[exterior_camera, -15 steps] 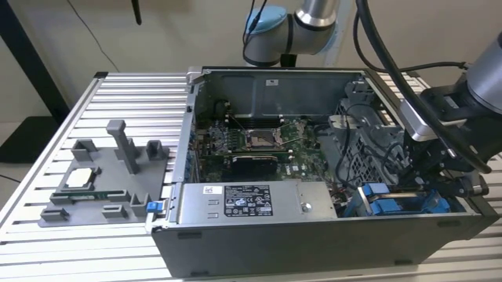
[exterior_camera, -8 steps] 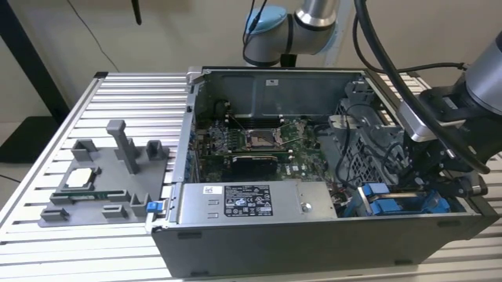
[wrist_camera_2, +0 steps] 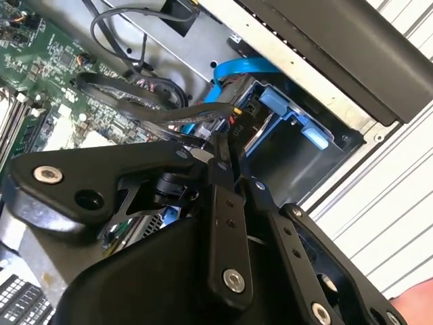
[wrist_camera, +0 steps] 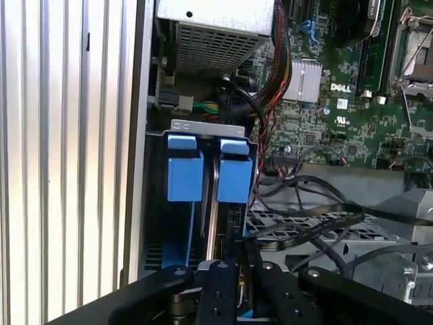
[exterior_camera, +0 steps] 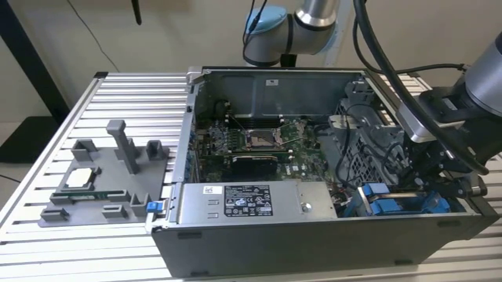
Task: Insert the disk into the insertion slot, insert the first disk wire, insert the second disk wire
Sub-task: 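Insert the second disk wire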
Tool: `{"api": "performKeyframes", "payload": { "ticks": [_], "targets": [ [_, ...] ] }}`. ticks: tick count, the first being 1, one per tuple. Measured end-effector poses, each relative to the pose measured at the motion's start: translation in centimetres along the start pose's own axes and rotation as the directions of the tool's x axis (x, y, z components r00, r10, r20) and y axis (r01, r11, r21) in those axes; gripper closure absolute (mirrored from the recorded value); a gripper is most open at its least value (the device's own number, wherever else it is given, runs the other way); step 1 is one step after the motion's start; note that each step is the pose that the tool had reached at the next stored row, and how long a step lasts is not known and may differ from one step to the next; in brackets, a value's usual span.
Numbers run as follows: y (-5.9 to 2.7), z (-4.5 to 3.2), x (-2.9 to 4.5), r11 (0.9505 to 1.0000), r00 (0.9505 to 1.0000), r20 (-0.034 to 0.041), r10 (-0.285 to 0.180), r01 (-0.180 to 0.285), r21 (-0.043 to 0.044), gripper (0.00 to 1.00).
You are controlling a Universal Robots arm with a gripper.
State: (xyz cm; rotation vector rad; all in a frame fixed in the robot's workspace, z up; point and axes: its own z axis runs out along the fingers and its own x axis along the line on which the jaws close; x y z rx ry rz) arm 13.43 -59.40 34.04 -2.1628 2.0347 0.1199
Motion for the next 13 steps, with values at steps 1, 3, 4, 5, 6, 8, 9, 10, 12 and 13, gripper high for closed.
{"api": "performKeyframes", "payload": {
  "ticks": [1, 3, 4, 5, 6, 8, 9, 10, 12, 13],
  "targets": [
    [0.00, 0.01, 0.00, 1.0000, 1.0000, -0.0002, 0.001, -0.001, 0.0002, 1.00],
    [0.00, 0.08, -0.01, 1.0000, 1.0000, -0.0001, 0.002, -0.002, 0.0004, 1.00],
    [0.00, 0.15, -0.02, 1.0000, 1.0000, 0.0002, 0.003, -0.003, 0.0006, 1.00],
    [0.00, 0.20, -0.02, 1.0000, 1.0000, -0.0002, 0.004, -0.004, 0.0007, 1.00],
    [0.01, 0.28, -0.01, 1.0000, 1.0000, -0.0007, 0.005, -0.005, 0.0009, 1.00],
    [0.03, 0.48, 0.02, 1.0000, 1.0000, -0.0020, 0.006, -0.006, 0.0010, 1.00],
    [0.03, 0.55, 0.03, 1.0000, 1.0000, -0.0021, 0.007, -0.007, 0.0011, 1.00],
    [0.04, 0.58, 0.04, 1.0000, 1.0000, -0.0014, 0.007, -0.007, 0.0012, 1.00],
    [0.04, 0.56, 0.03, 1.0000, 1.0000, 0.0016, 0.007, -0.007, 0.0015, 0.00],
    [0.01, 0.22, -0.03, 1.0000, 1.0000, 0.0009, 0.007, -0.007, 0.0014, 0.00]
  ]
}}
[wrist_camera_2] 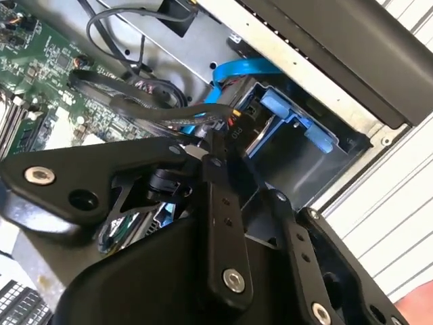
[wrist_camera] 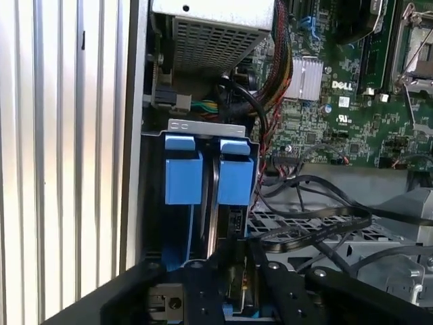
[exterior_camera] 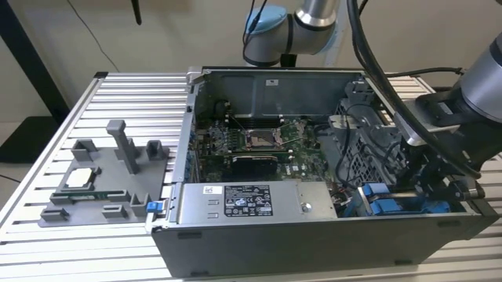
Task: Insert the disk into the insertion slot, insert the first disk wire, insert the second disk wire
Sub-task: 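Insert the second disk wire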
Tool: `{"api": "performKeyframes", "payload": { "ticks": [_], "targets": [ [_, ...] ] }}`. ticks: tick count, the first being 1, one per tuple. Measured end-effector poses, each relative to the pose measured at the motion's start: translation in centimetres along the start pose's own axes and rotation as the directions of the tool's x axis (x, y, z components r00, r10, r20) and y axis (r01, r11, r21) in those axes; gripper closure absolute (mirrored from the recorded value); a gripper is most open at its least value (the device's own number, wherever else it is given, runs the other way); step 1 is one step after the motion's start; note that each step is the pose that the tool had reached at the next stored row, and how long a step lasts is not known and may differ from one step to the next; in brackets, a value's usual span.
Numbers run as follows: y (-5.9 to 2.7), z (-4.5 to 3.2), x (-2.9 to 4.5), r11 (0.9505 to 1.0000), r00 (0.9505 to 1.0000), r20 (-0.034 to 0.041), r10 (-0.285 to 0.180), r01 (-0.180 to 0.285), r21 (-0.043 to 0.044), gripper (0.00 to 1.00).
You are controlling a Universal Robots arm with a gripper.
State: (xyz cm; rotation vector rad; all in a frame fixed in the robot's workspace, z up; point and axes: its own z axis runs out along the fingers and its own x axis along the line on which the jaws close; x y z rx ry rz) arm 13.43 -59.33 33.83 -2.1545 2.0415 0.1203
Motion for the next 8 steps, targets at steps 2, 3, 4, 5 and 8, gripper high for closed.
{"api": "performKeyframes", "payload": {
  "ticks": [2, 3, 4, 5, 8],
  "targets": [
    [-0.05, -0.80, -0.14, 1.0000, 1.0000, -0.0009, 0.000, 0.000, -0.0001, 0.00],
    [-0.08, -1.19, -0.21, 1.0000, 1.0000, -0.0013, 0.000, 0.000, -0.0001, 0.00],
    [-0.10, -1.53, -0.27, 1.0000, 1.0000, -0.0012, 0.000, 0.000, -0.0001, 0.00],
    [-0.12, -1.83, -0.32, 1.0000, 1.0000, -0.0014, 0.000, 0.000, -0.0001, 0.00],
    [-0.18, -2.59, -0.46, 1.0000, 1.0000, -0.0015, 0.000, 0.000, -0.0001, 0.00]
  ]
}}
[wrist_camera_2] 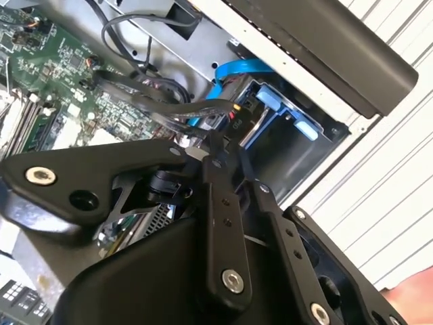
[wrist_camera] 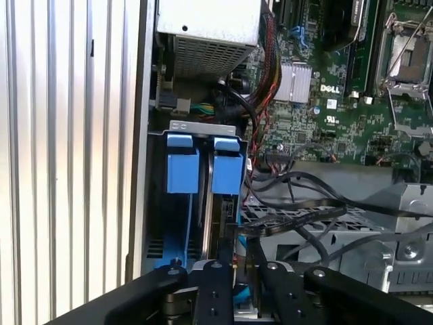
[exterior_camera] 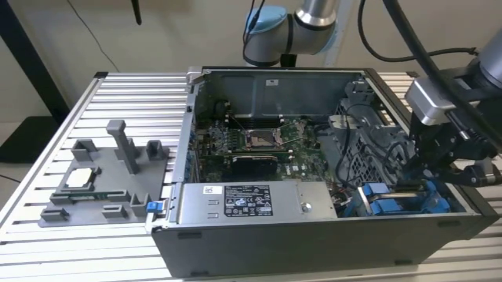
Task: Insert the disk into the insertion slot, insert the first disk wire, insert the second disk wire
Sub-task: 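Insert the second disk wire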
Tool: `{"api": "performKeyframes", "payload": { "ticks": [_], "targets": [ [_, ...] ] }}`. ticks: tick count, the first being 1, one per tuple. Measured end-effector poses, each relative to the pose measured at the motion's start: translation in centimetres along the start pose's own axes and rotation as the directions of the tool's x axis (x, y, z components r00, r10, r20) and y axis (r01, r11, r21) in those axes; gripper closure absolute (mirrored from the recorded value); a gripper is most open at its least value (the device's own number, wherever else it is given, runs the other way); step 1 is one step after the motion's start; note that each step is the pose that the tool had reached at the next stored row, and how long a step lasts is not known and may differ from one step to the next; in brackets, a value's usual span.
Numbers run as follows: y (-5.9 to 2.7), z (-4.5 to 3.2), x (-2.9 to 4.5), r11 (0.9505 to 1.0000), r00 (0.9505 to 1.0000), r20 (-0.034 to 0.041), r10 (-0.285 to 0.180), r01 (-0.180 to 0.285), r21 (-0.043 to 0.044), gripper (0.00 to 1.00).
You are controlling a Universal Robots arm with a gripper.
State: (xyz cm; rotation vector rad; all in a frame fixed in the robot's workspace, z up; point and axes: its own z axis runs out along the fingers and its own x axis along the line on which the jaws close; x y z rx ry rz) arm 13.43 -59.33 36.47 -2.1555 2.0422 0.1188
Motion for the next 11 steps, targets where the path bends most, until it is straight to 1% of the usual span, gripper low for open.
{"api": "performKeyframes", "payload": {
  "ticks": [4, 5, 11],
  "targets": [
    [-0.06, -0.96, -0.17, 1.0000, 1.0000, 0.0002, 0.000, 0.000, 0.0000, 0.00],
    [-0.07, -1.06, -0.19, 1.0000, 1.0000, 0.0002, 0.000, 0.000, 0.0000, 0.00],
    [-0.07, -1.12, -0.20, 1.0000, 1.0000, 0.0002, 0.000, 0.000, 0.0000, 0.00]
  ]
}}
